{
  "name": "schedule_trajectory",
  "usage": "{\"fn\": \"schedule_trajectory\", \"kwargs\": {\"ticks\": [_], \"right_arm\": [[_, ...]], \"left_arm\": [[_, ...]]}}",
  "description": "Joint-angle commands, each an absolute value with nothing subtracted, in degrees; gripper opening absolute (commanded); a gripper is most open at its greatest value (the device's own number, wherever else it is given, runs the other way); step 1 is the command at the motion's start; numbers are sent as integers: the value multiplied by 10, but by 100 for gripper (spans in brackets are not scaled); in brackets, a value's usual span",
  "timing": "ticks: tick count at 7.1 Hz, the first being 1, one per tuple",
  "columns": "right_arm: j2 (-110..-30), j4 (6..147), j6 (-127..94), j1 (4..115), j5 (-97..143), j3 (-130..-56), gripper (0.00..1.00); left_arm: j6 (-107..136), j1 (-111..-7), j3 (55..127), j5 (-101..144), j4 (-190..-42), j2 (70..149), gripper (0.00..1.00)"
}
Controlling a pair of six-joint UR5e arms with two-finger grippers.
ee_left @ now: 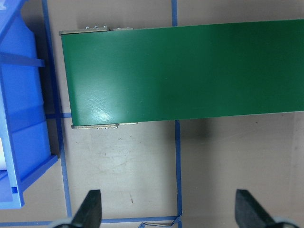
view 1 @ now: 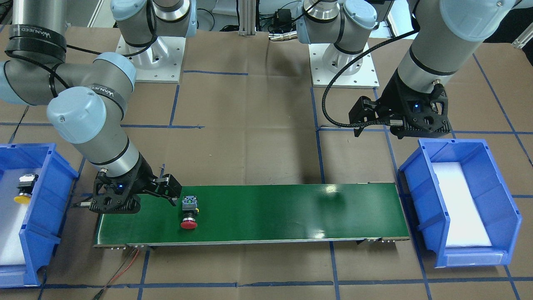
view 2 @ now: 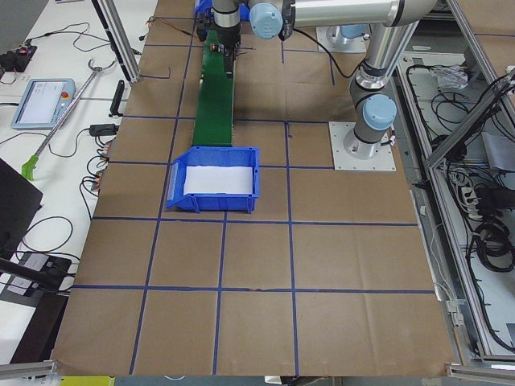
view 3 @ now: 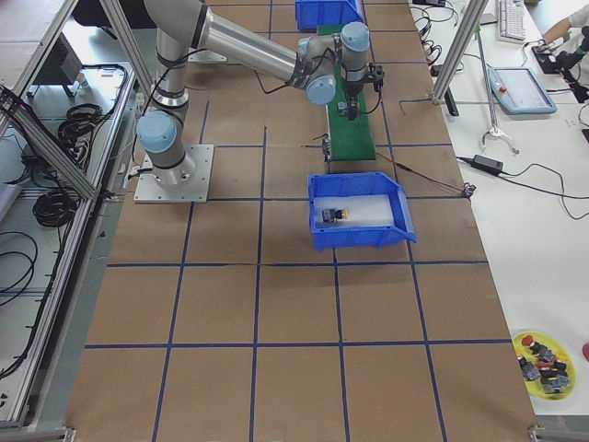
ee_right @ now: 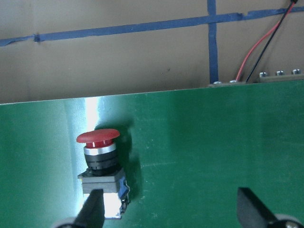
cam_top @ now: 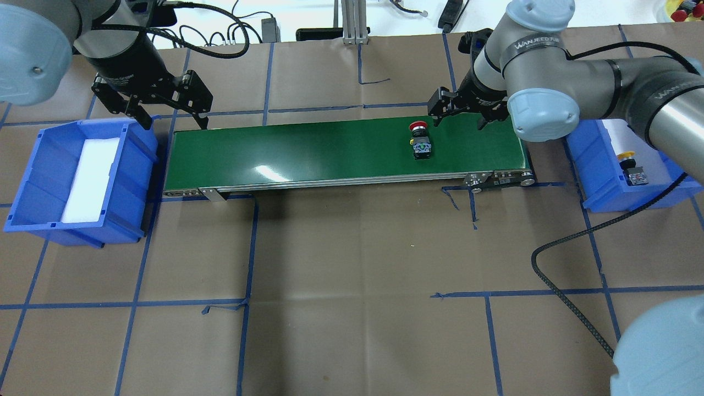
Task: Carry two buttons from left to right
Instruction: 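Grasp the red button on the belt with the right gripper and lift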
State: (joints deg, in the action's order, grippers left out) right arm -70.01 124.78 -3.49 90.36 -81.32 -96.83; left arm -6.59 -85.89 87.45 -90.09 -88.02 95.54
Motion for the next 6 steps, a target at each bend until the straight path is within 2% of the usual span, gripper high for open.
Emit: {"fn": "schedule_trajectory", "kwargs": {"ticks": [1, 6], "right_arm": [[-686, 1270, -37, 917, -814, -969, 96], [-658, 1275, -34, 919, -825, -991, 98]], "left_arm": [[-66, -860, 875, -900, -880, 955, 100], [-66, -859, 875, -900, -880, 955, 100]]}}
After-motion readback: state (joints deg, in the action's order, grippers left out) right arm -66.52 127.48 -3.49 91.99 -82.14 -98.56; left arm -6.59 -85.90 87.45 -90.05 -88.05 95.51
